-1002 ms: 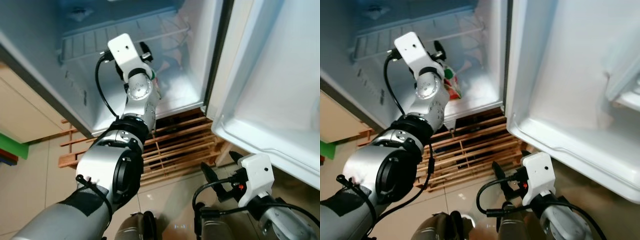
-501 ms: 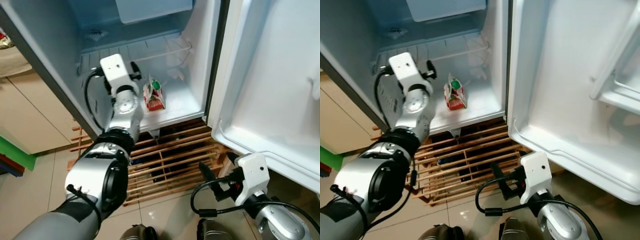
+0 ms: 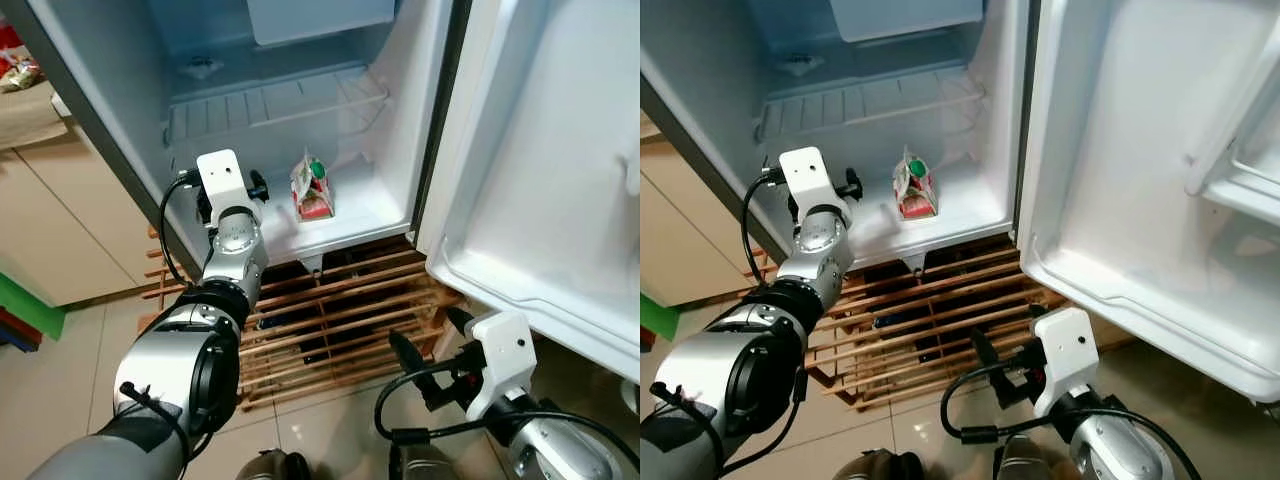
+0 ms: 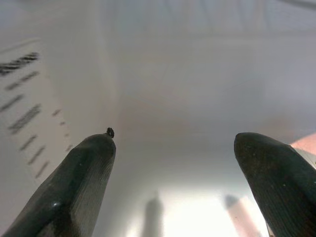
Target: Restocking fridge
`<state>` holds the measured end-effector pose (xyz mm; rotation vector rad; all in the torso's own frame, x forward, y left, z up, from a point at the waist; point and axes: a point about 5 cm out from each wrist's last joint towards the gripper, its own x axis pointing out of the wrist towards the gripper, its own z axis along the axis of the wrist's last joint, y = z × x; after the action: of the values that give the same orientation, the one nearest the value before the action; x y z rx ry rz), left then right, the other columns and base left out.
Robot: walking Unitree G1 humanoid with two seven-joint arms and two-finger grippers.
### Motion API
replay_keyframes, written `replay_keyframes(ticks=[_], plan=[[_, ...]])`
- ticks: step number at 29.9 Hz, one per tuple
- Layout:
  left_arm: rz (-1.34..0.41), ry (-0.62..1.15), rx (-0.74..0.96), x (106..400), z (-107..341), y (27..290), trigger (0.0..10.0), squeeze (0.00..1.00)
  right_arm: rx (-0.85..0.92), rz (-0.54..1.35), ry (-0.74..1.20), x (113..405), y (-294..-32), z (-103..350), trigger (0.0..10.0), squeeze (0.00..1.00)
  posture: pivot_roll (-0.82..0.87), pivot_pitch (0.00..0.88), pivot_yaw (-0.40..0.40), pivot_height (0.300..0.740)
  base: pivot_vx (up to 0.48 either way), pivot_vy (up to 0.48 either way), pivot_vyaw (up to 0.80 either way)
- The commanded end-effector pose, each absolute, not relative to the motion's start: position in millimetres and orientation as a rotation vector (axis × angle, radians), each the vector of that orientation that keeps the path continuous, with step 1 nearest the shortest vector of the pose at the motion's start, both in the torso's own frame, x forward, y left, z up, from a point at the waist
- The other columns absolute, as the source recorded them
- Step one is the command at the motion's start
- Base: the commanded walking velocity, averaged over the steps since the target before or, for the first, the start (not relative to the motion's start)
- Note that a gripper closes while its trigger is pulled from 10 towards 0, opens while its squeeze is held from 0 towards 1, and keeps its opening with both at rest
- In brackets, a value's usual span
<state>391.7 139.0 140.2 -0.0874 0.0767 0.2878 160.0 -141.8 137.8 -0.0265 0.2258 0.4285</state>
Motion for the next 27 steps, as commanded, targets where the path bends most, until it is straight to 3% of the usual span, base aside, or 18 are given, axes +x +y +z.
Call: replay_keyframes(ticks=[1,9,19,27], plan=[[0.274,0.111,-0.054,390.7,134.6,141.4,10.0,0.0,-0.016,0.439,0.237,154.7,-139.1,140.2,10.0,0.12,-0.33,0.192,0.118,0.74,0.0,0.0,0.0],[0.289,0.148,-0.001,388.8,128.3,148.9,10.0,0.0,0.002,0.399,0.306,123.6,-136.5,145.1,10.0,0.12,-0.38,0.298,0.13,0.74,0.0,0.0,0.0],[0.318,0.169,0.094,386.5,123.8,159.0,10.0,0.0,0.03,0.346,0.364,98.0,-132.3,148.0,10.0,0.12,-0.43,0.362,0.15,0.74,0.0,0.0,0.0],[0.233,0.128,0.163,392.0,134.4,142.0,10.0,0.0,0.047,0.3,0.389,85.5,-130.6,144.8,10.0,0.12,-0.47,0.397,0.177,0.74,0.0,0.0,0.0]])
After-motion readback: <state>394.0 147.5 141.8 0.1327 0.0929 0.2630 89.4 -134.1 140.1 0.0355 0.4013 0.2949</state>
